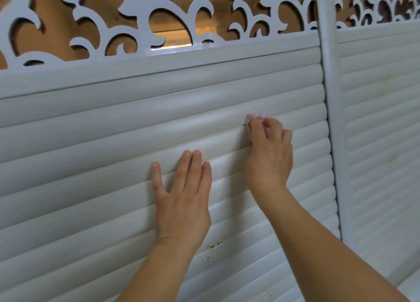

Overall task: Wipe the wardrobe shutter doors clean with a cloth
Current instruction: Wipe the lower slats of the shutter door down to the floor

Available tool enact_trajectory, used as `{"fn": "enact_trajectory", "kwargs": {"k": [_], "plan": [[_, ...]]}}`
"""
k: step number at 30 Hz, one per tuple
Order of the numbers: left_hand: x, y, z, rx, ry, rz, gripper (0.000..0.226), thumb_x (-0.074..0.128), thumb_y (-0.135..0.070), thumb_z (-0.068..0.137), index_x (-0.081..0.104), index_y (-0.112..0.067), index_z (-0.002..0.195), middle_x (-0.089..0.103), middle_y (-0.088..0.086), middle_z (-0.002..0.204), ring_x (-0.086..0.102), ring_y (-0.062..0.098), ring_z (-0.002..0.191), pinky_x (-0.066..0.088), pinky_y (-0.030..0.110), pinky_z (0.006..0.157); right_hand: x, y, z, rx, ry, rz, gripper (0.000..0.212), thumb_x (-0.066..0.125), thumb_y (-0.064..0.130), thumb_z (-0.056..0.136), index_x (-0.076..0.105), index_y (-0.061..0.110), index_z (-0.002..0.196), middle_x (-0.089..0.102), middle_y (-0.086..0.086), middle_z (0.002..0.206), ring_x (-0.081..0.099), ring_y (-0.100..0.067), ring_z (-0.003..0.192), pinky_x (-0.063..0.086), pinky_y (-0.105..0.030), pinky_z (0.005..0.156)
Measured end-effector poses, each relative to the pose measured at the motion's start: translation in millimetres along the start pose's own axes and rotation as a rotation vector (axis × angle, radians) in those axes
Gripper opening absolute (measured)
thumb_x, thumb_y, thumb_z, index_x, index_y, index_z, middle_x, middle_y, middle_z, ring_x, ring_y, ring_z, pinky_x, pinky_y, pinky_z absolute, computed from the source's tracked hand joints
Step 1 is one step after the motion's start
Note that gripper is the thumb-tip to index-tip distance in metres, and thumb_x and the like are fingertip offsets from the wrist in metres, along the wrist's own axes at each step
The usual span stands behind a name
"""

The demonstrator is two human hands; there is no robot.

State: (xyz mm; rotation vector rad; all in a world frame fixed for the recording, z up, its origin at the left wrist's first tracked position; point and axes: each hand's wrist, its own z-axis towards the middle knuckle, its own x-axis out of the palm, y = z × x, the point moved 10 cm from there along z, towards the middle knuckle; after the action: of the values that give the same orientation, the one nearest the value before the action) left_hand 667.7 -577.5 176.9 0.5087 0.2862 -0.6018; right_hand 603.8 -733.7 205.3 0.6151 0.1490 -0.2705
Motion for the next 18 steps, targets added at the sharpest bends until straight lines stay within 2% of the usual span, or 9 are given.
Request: {"fn": "enact_trajectory", "kwargs": {"k": [2, 5, 8, 10, 12, 14, 15, 17, 18], "plan": [[0.4, -0.7, 0.6, -0.009, -0.002, -0.002, 0.058, 0.029, -0.007, 0.071, 0.059, -0.007, 0.121, 0.049, 0.013, 0.138, 0.034, 0.025, 0.132, 0.013, 0.067, 0.103, 4.0, 26.0, -10.4, -0.138, -0.043, -0.011, 0.054, 0.068, -0.003, 0.068, 0.063, 0.011, 0.12, 0.06, -0.018, 0.115, 0.053, -0.039, 0.092, 0.051, -0.041, 0.067], [0.5, -0.3, 0.8, -0.006, -0.009, -0.002, 0.059, 0.029, -0.006, 0.071, 0.059, -0.007, 0.121, 0.049, 0.013, 0.138, 0.034, 0.025, 0.132, 0.013, 0.067, 0.103, -0.6, 36.4, -13.8, -0.344, -0.076, -0.09, 0.041, 0.056, 0.011, 0.077, 0.066, 0.018, 0.116, 0.061, -0.012, 0.111, 0.051, -0.034, 0.093, 0.049, -0.037, 0.065], [0.9, 0.5, -0.2, 0.01, -0.022, 0.009, 0.06, 0.029, -0.005, 0.071, 0.058, -0.007, 0.123, 0.047, 0.013, 0.139, 0.033, 0.025, 0.133, 0.012, 0.067, 0.103, 4.0, -5.0, 7.9, -0.123, 0.011, -0.081, 0.049, 0.059, 0.004, 0.08, 0.058, 0.02, 0.126, 0.052, -0.014, 0.127, 0.047, -0.039, 0.105, 0.044, -0.041, 0.075], [1.7, 0.3, -0.9, 0.009, -0.03, 0.013, 0.061, 0.03, -0.005, 0.07, 0.058, -0.007, 0.123, 0.047, 0.013, 0.139, 0.033, 0.026, 0.133, 0.013, 0.067, 0.104, 2.0, -12.3, 7.8, -0.004, -0.042, -0.023, 0.051, 0.056, -0.003, 0.078, 0.059, 0.015, 0.125, 0.053, -0.017, 0.126, 0.049, -0.042, 0.099, 0.044, -0.041, 0.071], [1.4, -1.2, -0.6, -0.001, -0.037, 0.012, 0.059, 0.031, -0.006, 0.07, 0.058, -0.007, 0.122, 0.048, 0.013, 0.138, 0.034, 0.026, 0.132, 0.014, 0.067, 0.103, 0.9, 11.9, -3.8, -0.089, -0.085, -0.007, 0.048, 0.047, 0.003, 0.077, 0.062, 0.014, 0.121, 0.058, -0.015, 0.117, 0.051, -0.038, 0.091, 0.046, -0.037, 0.066], [0.4, -2.4, 0.0, -0.01, -0.047, 0.012, 0.055, 0.032, -0.007, 0.072, 0.06, -0.007, 0.12, 0.05, 0.013, 0.137, 0.036, 0.025, 0.132, 0.014, 0.067, 0.103, 4.2, 43.1, -21.4, -0.286, -0.08, -0.047, 0.052, 0.036, 0.016, 0.076, 0.064, 0.017, 0.12, 0.061, -0.011, 0.113, 0.045, -0.029, 0.092, 0.049, -0.034, 0.068], [-0.4, -2.7, 0.3, -0.014, -0.053, 0.013, 0.053, 0.033, -0.007, 0.073, 0.06, -0.007, 0.119, 0.05, 0.013, 0.136, 0.036, 0.025, 0.131, 0.014, 0.067, 0.103, 4.1, 51.1, -27.1, -0.366, -0.08, -0.055, 0.051, 0.037, 0.019, 0.076, 0.065, 0.018, 0.119, 0.061, -0.01, 0.112, 0.041, -0.027, 0.093, 0.05, -0.034, 0.069], [-2.0, -3.6, 1.3, -0.019, -0.066, 0.02, 0.051, 0.033, -0.007, 0.074, 0.061, -0.007, 0.117, 0.051, 0.014, 0.135, 0.037, 0.026, 0.131, 0.014, 0.067, 0.103, 1.6, 50.4, -24.3, -0.437, -0.101, -0.033, 0.045, 0.059, 0.015, 0.072, 0.066, 0.02, 0.116, 0.062, -0.011, 0.112, 0.038, -0.028, 0.097, 0.05, -0.037, 0.068], [-2.5, -3.9, 2.2, -0.022, -0.07, 0.023, 0.051, 0.034, -0.006, 0.073, 0.061, -0.007, 0.117, 0.051, 0.014, 0.135, 0.037, 0.026, 0.13, 0.014, 0.067, 0.103, 1.5, 45.5, -20.0, -0.436, -0.099, -0.029, 0.052, 0.069, 0.012, 0.066, 0.064, 0.021, 0.117, 0.061, -0.012, 0.113, 0.038, -0.03, 0.1, 0.05, -0.038, 0.067]]}}
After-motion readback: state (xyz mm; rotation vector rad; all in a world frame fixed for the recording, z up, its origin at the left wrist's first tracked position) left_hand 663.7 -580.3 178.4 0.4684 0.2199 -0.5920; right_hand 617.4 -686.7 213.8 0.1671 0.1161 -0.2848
